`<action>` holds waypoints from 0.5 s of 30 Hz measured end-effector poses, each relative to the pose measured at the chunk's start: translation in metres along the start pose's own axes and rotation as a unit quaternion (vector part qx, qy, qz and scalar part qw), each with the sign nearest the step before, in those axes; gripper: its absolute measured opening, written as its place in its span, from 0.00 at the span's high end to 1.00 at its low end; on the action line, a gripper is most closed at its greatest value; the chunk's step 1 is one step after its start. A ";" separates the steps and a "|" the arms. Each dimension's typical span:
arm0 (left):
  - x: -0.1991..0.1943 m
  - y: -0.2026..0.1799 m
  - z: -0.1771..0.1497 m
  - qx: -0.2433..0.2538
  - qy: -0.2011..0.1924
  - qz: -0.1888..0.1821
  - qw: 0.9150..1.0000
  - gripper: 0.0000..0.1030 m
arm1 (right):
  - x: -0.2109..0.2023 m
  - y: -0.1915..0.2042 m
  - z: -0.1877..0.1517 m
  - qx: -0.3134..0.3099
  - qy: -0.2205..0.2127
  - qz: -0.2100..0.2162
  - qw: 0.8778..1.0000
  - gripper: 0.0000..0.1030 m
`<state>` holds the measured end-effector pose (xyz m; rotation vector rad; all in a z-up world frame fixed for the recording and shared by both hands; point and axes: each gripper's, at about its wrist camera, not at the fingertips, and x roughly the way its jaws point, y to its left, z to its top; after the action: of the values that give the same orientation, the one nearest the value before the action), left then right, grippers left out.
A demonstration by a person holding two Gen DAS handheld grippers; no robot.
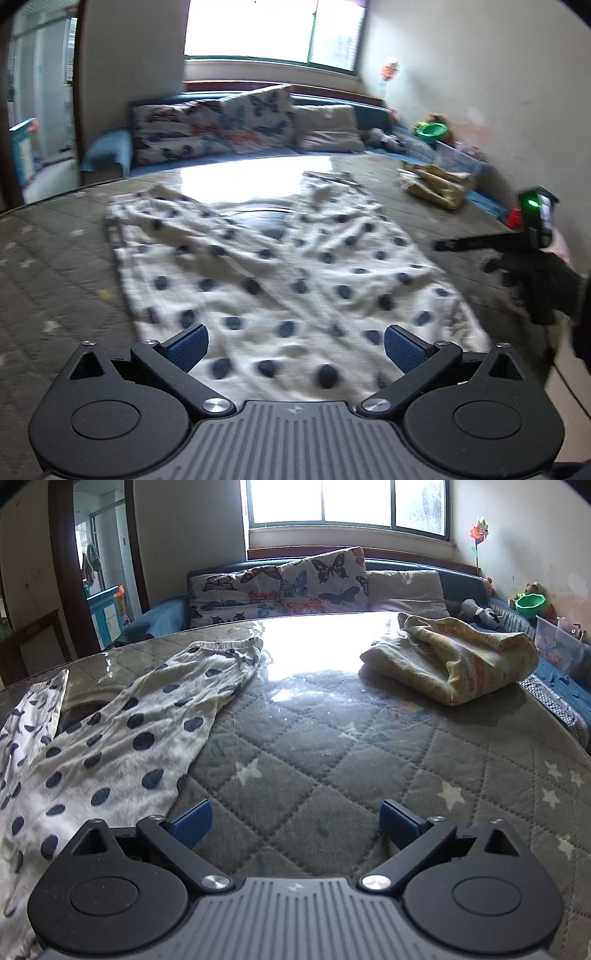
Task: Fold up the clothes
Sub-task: 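Move both grippers over the white polka-dot pants on the mattress, then grasp the waistband of the polka-dot pants with the right gripper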
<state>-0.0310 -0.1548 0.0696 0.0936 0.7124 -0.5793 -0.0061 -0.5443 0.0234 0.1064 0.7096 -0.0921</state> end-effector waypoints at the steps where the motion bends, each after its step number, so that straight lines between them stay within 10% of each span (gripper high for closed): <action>1: 0.001 -0.007 0.000 0.009 0.000 -0.008 1.000 0.00 | 0.001 0.000 0.002 0.001 0.000 0.000 1.000 0.06; 15: 0.039 -0.123 -0.001 0.134 0.048 -0.130 0.981 0.07 | 0.019 0.019 0.036 -0.020 0.003 0.012 1.000 0.06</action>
<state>-0.0731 -0.2763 0.0571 0.2836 0.7429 -0.9246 0.0332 -0.5313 0.0395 0.0772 0.7167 -0.0553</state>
